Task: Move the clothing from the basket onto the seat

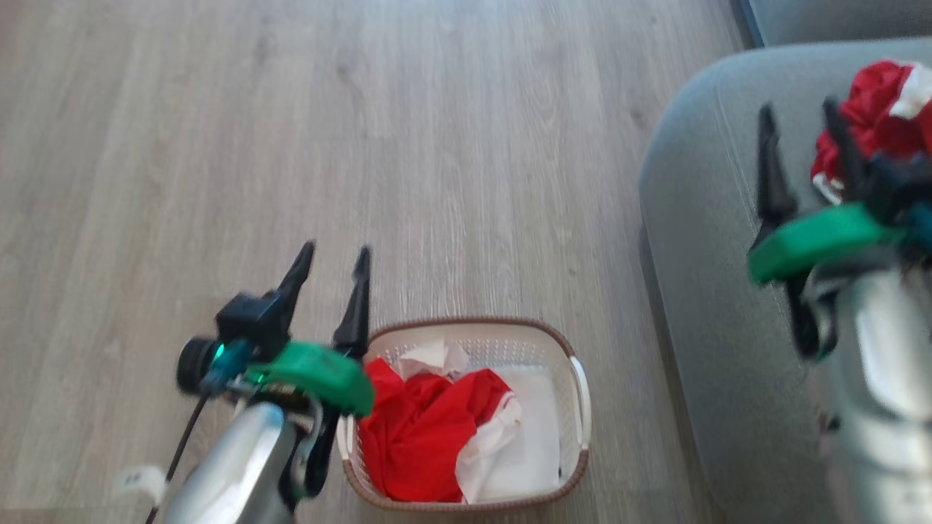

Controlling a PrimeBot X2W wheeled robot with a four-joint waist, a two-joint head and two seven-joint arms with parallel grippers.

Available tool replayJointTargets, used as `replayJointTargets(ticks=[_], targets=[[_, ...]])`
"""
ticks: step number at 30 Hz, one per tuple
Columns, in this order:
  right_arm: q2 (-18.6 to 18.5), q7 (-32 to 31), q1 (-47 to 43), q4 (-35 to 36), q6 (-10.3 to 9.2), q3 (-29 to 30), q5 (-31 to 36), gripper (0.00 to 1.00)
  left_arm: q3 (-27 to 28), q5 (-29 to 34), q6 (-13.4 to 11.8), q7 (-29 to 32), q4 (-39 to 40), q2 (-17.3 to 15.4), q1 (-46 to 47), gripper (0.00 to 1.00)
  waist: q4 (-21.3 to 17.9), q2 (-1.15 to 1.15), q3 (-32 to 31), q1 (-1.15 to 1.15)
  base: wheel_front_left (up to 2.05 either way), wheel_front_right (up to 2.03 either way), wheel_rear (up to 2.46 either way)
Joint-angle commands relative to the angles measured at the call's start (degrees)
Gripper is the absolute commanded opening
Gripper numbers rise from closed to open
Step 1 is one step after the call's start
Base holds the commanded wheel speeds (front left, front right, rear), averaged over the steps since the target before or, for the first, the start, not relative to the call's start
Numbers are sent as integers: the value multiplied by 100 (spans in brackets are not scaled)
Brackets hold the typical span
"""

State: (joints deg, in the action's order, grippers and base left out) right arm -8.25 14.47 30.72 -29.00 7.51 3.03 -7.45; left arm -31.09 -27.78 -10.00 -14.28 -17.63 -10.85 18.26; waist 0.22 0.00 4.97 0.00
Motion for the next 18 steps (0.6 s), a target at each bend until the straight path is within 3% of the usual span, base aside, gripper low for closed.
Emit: replayJointTargets(ticks=[1, 7, 18], targets=[[180, 52, -210, 407, -2, -54, 82, 100, 385, 80, -58, -71, 277, -154, -44, 100, 126, 0, -191, 0, 0, 0, 0], [477, 52, -1093, 1100, -2, 45, 140, 100, 863, 238, -145, -72, 559, -189, -726, 100, 202, 0, -396, 0, 0, 0, 0], [535, 52, -2160, 1841, -2, -253, -202, 100, 1471, 604, -151, -72, 985, -116, -1729, 100, 244, 0, -588, 0, 0, 0, 0]])
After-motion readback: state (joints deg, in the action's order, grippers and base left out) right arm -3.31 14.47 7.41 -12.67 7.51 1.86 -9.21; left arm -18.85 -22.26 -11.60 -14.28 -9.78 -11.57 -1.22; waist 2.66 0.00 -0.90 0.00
